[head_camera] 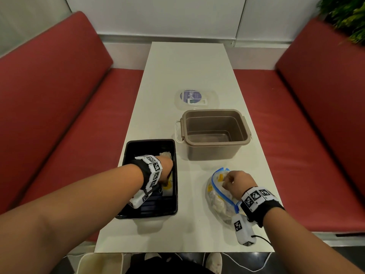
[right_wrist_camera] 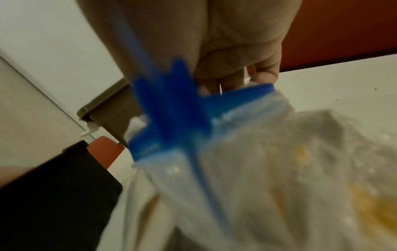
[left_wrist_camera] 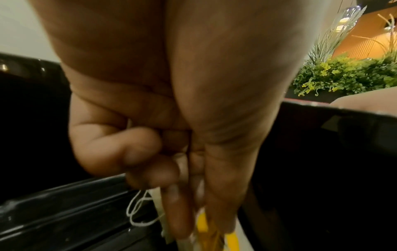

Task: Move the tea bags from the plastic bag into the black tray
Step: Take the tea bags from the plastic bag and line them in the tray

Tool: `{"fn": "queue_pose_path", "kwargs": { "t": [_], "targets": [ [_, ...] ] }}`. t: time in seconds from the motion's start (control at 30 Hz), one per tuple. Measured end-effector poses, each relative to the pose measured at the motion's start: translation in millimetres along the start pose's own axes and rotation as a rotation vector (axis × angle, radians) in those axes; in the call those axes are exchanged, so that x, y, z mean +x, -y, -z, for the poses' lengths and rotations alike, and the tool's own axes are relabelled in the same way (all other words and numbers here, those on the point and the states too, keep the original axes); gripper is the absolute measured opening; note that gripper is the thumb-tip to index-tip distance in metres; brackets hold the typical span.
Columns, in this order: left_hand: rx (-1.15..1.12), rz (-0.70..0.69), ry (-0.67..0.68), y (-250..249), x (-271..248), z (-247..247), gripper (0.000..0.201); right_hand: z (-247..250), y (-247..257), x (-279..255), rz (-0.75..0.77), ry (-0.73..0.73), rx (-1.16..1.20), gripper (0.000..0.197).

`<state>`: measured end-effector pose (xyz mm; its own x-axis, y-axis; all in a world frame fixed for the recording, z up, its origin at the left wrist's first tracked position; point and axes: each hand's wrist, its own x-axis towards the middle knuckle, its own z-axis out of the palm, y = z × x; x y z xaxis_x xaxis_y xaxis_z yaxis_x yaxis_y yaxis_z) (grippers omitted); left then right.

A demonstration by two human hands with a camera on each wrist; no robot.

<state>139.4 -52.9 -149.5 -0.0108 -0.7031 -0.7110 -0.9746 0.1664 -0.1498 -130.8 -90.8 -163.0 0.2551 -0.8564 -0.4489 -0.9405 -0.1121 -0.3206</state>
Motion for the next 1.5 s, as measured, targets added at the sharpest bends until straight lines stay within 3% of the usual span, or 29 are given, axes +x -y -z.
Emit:
{"fn": "queue_pose_path", "kwargs": {
  "t": [0.13,0.27,0.43,0.57,0.63,0.73,0.9,1.0,1.07,1.17,1.3,1.43,1.5],
  "targets": [
    [-0.087,0.067,-0.067,11.0,-23.7,22.0,0.037,17.4,-4.4,-1.4,0.044,-0.073,0.110,0.010],
    [-0.211,0.109,-0.161,26.2,-60.3,65.6,0.033,41.4,1.0,-4.1,0.140,-0.148,0.238,0.015],
    [-0.514,-0.155,-0.434,5.7,-88.0,93.9,0.024,71.0,35.1,-20.9,0.338,-0.172,0.370,0.016],
    [-0.734,-0.314,-0.553,-27.9,-85.5,93.3,0.036,80.5,64.9,-35.2,0.470,-0.088,0.590,0.007],
    [-0.765,-0.269,-0.611,-32.1,-80.5,87.2,0.039,81.8,74.0,-38.3,0.493,-0.067,0.660,0.004],
    [-0.822,-0.169,-0.613,-25.5,-78.9,77.6,0.042,79.2,78.7,-35.5,0.467,-0.057,0.735,0.020],
    [-0.742,-0.156,-0.607,-18.0,-84.2,65.5,0.029,72.2,86.1,-35.6,0.452,-0.004,0.753,0.026],
    [-0.638,-0.110,-0.619,-5.6,-84.1,58.6,0.022,63.0,77.0,-22.4,0.376,-0.071,0.590,0.015],
    [-0.578,-0.070,-0.588,7.3,-84.2,50.7,0.017,55.8,59.4,-6.9,0.292,-0.132,0.161,0.009],
    [-0.472,0.023,-0.454,22.1,-83.8,36.5,0.019,37.5,28.2,9.9,0.117,-0.003,-0.180,0.023],
    [-0.360,0.051,-0.197,22.8,-75.1,18.9,0.032,14.7,12.7,14.9,0.119,0.112,-0.201,0.036],
    [-0.358,-0.013,0.014,8.8,-60.5,5.3,0.013,10.7,13.9,15.3,0.083,0.078,-0.147,0.020],
    [-0.316,-0.033,0.064,2.3,-51.2,1.6,0.015,13.4,13.3,15.8,0.064,0.059,-0.136,0.014]
  ]
}}
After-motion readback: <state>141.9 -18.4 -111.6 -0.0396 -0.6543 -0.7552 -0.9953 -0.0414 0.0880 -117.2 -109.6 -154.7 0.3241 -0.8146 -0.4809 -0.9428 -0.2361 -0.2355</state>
